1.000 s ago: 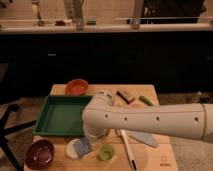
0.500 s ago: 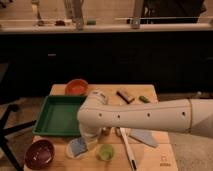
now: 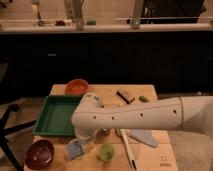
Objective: Place sponge in paper cup
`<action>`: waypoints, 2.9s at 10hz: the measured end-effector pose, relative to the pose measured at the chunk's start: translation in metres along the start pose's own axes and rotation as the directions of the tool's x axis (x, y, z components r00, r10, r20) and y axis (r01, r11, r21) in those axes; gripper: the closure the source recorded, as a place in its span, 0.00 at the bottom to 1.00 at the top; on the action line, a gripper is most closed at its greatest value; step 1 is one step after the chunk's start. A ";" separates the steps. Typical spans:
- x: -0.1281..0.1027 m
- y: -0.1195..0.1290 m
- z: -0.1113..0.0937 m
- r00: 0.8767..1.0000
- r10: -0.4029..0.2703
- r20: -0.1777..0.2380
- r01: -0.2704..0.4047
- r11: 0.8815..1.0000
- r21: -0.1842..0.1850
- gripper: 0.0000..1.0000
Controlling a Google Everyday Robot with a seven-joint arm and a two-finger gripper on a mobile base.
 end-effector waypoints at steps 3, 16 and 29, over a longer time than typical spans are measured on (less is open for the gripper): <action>-0.019 -0.002 0.008 1.000 -0.019 -0.007 0.019 1.000 -0.010 1.00; -0.009 -0.019 0.012 1.000 0.009 -0.025 -0.010 1.000 -0.013 0.96; -0.010 -0.019 0.013 1.000 0.005 -0.025 -0.006 1.000 -0.016 0.89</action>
